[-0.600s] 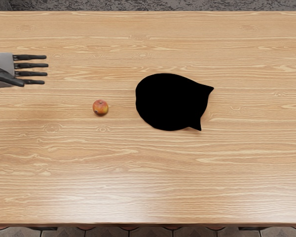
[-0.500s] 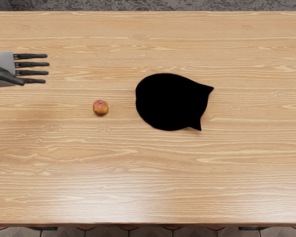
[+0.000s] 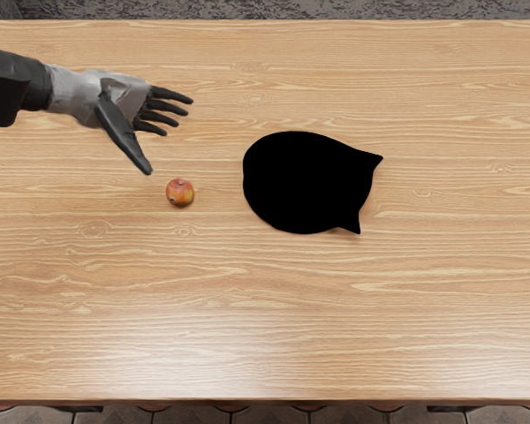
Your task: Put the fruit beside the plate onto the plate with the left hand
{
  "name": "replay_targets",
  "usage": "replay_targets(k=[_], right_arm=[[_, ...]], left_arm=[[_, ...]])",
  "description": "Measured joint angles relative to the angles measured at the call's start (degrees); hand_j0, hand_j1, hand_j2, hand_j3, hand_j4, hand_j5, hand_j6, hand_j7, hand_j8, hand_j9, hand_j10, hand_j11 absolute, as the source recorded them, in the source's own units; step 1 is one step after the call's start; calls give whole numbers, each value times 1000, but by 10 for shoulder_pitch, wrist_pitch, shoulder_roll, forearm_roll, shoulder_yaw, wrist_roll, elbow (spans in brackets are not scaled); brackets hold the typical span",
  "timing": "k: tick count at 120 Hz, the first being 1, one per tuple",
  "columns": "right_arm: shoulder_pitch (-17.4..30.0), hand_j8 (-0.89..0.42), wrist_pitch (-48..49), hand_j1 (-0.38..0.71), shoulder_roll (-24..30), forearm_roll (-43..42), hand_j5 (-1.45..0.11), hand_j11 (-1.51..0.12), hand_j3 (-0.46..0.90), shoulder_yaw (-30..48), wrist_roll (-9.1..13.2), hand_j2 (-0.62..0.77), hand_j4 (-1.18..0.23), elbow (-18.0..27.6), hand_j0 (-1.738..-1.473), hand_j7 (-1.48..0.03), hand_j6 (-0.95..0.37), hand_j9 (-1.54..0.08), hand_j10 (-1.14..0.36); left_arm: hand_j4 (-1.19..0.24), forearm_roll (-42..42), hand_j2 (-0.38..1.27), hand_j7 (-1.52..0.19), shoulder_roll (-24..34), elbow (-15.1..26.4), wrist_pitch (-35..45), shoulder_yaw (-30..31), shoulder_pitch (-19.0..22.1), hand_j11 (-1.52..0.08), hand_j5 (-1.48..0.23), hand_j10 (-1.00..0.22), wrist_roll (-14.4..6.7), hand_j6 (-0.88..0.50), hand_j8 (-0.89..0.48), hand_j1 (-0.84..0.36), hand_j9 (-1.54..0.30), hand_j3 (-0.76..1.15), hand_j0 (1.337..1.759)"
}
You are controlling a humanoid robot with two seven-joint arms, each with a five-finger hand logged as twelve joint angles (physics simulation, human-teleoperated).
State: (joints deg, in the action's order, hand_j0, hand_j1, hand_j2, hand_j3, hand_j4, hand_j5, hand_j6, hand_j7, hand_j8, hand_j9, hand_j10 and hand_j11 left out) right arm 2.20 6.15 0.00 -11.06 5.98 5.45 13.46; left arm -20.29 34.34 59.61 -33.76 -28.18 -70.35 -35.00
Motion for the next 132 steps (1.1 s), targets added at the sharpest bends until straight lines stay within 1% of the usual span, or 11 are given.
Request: replay_targets(k=[5,10,20,32,44,51,55,90,96,114,132], right_arm=[[0,-18,0,-327,0,0,-24,-24,0,0,0,-4,-18,0,-1658,-24,-18,-24,-18],[0,-18,0,-327,0,0,-24,-24,0,0,0,-4,-18,0,-1658,-24,-18,-24,-18],[0,-18,0,-327,0,0,-24,-24,0,0,0,-4,-18,0,-1658,-24,-18,-24,-18],[0,-18,0,-327,0,0,-24,-24,0,0,0,-4,-18,0,-1658,-24,-18,-24,-18],[0,-18,0,-327,0,0,-24,-24,0,0,0,-4,-18,0,-1658,-24,-18,-24,-18],[0,-18,0,-327,0,0,-24,-24,0,0,0,-4,-18,0,-1658,-24,-18,-24,-18],[0,-18,0,-327,0,0,-24,-24,0,0,0,-4,-18,0,-1658,-24,-18,-24,-18],[0,-18,0,-327,0,0,-24,-24,0,0,0,-4,-18,0,-1658,-24,-18,-24,-18],[0,-18,0,-327,0,0,-24,-24,0,0,0,-4,-18,0,-1658,-24,-18,-24,-18],[0,-18,0,-327,0,0,-24,-24,0,0,0,-4,-18,0,-1658,-24,-18,-24,-18],[0,-18,0,-327,0,0,-24,-24,0,0,0,-4,-18,0,-1658,-24,-18,-24,-18]], left_arm=[[-30,-50,6,-39,-23,5,25,3,0,-39,-39,-30,0,-30,-30,313,-39,0,1658],[-31,-88,6,-39,-31,9,60,12,-6,-39,-39,-30,0,-31,-31,313,-39,0,1658],[-30,-161,6,-38,-57,30,156,42,-15,-38,-38,-30,0,-31,-30,314,-38,0,1658],[-31,-247,6,-38,-60,58,244,86,-13,-38,-38,-30,0,-31,-31,314,-38,0,1658],[-34,-304,7,-42,-78,94,287,137,-6,-41,-42,-33,0,-35,-34,312,-41,0,1658],[-35,-341,8,-42,-108,108,338,173,-5,-42,-42,-34,0,-36,-35,311,-42,0,1658],[-35,-356,8,-42,-114,113,365,191,-6,-42,-42,-35,0,-36,-36,311,-42,0,1658],[-36,-410,8,-43,-136,125,511,309,3,-43,-43,-35,0,-37,-37,311,-43,0,1658],[-36,-413,9,-43,-154,125,531,324,3,-43,-44,-36,0,-37,-37,311,-43,0,1658],[-40,-416,9,-49,-156,124,557,350,13,-49,-49,-40,0,-41,-41,305,-49,0,1658],[-113,-417,24,-144,-156,122,567,359,16,-144,-145,-113,0,-114,-114,217,-144,0,1658]])
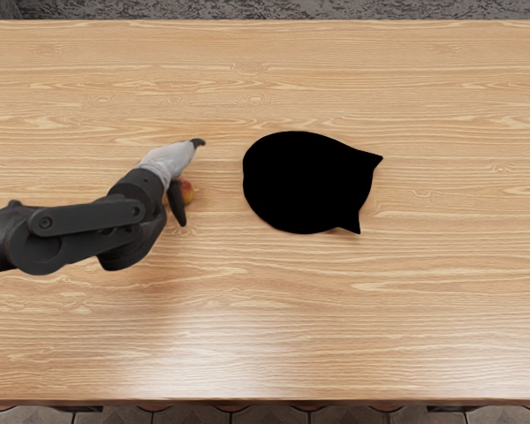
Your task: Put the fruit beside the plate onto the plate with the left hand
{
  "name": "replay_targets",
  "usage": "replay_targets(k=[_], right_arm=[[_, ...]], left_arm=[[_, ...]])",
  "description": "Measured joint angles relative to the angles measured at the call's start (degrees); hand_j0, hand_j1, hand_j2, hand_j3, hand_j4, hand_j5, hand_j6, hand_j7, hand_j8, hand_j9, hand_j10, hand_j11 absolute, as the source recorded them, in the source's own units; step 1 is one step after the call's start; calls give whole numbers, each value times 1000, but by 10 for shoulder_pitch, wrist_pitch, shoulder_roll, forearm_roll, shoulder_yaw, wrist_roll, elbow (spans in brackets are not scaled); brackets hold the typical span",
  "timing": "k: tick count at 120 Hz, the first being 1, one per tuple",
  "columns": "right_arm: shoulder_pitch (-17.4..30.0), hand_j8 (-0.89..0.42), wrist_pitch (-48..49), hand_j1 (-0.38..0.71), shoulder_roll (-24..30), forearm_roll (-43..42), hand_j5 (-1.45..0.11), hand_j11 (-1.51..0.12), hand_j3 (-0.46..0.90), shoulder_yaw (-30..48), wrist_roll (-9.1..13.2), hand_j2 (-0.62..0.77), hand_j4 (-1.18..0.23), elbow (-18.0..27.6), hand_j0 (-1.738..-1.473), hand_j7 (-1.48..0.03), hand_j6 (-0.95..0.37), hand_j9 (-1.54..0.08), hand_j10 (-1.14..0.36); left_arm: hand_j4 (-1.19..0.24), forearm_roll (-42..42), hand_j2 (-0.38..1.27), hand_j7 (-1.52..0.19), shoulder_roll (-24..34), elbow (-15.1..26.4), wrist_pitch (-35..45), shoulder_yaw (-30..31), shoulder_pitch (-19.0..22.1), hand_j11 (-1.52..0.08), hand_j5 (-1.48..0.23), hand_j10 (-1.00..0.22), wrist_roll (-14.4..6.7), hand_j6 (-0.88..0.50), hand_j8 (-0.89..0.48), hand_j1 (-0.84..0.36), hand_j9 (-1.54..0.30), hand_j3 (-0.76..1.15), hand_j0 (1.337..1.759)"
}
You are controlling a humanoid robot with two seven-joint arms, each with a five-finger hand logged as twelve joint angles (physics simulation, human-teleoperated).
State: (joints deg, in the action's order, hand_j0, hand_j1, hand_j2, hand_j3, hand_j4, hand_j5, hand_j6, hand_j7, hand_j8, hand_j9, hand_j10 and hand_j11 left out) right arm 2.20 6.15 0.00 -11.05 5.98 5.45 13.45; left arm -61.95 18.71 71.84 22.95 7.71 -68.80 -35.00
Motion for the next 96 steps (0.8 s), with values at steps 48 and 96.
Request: replay_targets(k=[48,96], right_arm=[[0,-18,0,-327,0,0,-24,-24,0,0,0,-4,-18,0,-1658,-24,-18,-24,-18],[0,-18,0,-327,0,0,-24,-24,0,0,0,-4,-18,0,-1658,-24,-18,-24,-18]], left_arm=[[-274,0,57,-354,-4,-8,23,4,12,-354,-354,-274,0,-275,-275,24,-354,0,1658],[-462,10,95,-599,-4,-9,16,1,17,-598,-599,-462,0,-462,-462,-201,-598,0,1658]])
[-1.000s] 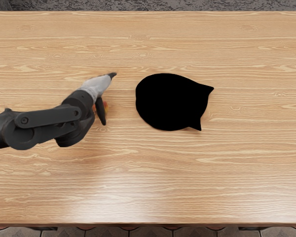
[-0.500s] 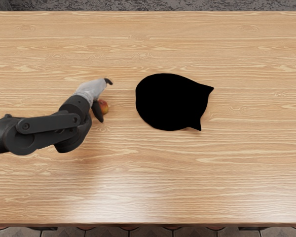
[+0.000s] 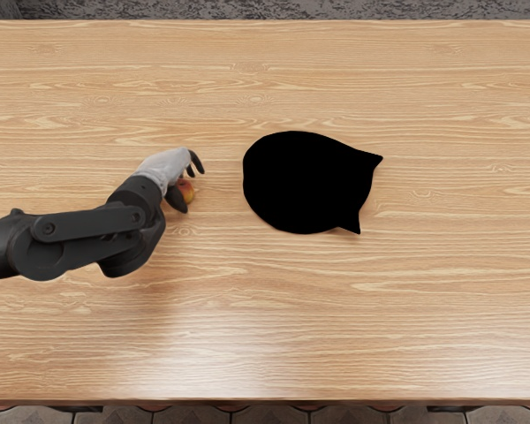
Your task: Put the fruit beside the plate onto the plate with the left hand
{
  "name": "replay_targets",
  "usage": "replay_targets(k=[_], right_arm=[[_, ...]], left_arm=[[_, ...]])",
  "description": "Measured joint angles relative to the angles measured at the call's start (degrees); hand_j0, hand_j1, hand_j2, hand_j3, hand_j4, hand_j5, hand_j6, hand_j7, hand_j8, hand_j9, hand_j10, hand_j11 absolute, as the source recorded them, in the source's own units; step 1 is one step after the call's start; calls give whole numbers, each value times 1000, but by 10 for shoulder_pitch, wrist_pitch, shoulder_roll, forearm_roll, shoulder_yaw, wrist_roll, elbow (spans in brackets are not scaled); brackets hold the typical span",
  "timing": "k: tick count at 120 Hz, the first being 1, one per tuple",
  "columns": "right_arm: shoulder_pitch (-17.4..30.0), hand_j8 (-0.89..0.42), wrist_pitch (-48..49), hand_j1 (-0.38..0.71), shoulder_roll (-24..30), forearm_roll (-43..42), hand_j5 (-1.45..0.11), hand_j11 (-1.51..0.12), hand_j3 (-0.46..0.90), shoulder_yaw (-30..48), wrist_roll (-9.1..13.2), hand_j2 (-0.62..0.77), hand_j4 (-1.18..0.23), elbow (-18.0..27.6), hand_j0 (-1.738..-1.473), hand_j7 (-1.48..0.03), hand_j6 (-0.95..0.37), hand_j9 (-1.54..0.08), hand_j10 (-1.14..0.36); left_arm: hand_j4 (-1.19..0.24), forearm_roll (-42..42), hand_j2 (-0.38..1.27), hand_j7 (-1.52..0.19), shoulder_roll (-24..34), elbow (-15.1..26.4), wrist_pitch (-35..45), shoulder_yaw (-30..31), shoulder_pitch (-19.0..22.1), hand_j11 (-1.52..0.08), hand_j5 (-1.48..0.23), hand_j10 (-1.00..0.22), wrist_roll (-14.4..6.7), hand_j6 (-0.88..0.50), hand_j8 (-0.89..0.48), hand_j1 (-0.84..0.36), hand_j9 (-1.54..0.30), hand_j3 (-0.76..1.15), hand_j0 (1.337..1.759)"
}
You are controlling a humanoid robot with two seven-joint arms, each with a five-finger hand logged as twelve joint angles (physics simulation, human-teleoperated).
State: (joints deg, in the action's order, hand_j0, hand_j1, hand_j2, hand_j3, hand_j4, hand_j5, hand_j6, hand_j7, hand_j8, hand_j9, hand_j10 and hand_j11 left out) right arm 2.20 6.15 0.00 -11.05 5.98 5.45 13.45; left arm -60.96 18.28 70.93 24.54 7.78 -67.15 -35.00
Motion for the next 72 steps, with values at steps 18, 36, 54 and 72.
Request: replay_targets(k=[18,36,54,72], right_arm=[[0,-18,0,-327,0,0,-24,-24,0,0,0,-4,-18,0,-1658,-24,-18,-24,-18],[0,-18,0,-327,0,0,-24,-24,0,0,0,-4,-18,0,-1658,-24,-18,-24,-18],[0,-18,0,-327,0,0,-24,-24,0,0,0,-4,-18,0,-1658,-24,-18,-24,-18],[0,-18,0,-327,0,0,-24,-24,0,0,0,-4,-18,0,-1658,-24,-18,-24,-18]], left_arm=[[-521,-1,110,-623,0,0,-8,1,2,-647,-623,-507,0,-522,-467,-240,-648,0,1658],[-568,-1,125,-667,0,0,-17,1,3,-702,-667,-548,0,-570,-464,-278,-704,0,1657],[-600,0,130,-734,1,0,-20,-1,4,-766,-731,-552,0,-587,-423,-288,-767,7,1655],[-658,11,199,-805,1,0,-19,-3,3,-842,-796,-529,0,-557,-393,-306,-835,-72,1664]])
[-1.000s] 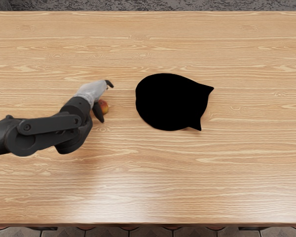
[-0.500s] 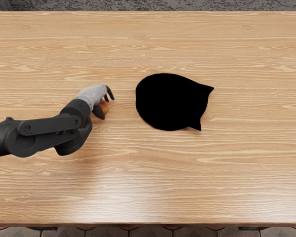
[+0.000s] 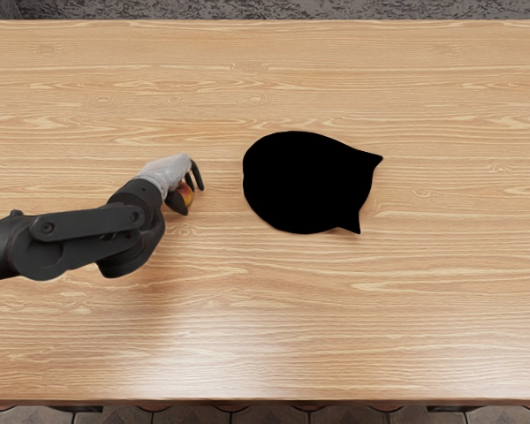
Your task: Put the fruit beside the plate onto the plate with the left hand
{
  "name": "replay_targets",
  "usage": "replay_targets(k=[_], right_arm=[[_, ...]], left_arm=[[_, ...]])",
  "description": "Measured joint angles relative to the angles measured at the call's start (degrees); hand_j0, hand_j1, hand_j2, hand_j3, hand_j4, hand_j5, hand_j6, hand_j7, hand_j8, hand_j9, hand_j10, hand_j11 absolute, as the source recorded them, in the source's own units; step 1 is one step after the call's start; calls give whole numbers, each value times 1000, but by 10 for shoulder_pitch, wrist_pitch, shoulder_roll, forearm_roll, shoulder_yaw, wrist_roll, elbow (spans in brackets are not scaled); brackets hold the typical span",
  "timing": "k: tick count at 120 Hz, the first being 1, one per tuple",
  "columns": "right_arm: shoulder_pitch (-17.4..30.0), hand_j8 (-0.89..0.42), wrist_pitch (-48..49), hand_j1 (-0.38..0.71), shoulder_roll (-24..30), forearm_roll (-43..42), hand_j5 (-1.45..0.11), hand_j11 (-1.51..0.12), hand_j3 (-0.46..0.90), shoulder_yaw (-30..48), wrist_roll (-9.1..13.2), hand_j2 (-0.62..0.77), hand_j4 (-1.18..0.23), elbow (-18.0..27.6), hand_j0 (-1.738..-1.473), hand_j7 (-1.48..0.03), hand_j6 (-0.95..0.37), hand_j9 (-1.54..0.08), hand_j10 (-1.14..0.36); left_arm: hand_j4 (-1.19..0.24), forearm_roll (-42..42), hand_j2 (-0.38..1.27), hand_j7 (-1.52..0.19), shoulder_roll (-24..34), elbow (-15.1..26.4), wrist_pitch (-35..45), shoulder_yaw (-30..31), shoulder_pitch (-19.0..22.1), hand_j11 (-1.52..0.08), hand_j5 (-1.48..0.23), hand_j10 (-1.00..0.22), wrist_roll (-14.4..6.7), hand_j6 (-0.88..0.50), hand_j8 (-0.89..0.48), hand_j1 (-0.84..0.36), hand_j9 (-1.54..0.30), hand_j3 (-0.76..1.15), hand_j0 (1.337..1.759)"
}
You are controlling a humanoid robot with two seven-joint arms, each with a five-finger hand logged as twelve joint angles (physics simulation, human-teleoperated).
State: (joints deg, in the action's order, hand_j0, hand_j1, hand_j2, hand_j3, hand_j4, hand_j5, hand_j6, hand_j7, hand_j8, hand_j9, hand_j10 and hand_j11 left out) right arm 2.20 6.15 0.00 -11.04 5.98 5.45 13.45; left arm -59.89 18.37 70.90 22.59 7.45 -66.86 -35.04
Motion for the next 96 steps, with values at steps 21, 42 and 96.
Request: replay_targets(k=[21,42,96], right_arm=[[0,-18,0,-327,0,0,-24,-24,0,0,0,-4,-18,0,-1658,-24,-18,-24,-18],[0,-18,0,-327,0,0,-24,-24,0,0,0,-4,-18,0,-1658,-24,-18,-24,-18],[0,-18,0,-327,0,0,-24,-24,0,0,0,-4,-18,0,-1658,-24,-18,-24,-18]], left_arm=[[-695,51,325,-892,15,0,-32,-65,-8,-915,-898,-590,0,-610,-437,-283,-910,-48,1655],[-714,97,412,-935,30,1,-87,-167,-12,-956,-963,-595,0,-640,-469,-298,-949,-20,1654],[-728,129,502,-1004,-67,5,-156,-260,-35,-997,-1018,-552,1,-614,-421,-357,-996,-2,1653]])
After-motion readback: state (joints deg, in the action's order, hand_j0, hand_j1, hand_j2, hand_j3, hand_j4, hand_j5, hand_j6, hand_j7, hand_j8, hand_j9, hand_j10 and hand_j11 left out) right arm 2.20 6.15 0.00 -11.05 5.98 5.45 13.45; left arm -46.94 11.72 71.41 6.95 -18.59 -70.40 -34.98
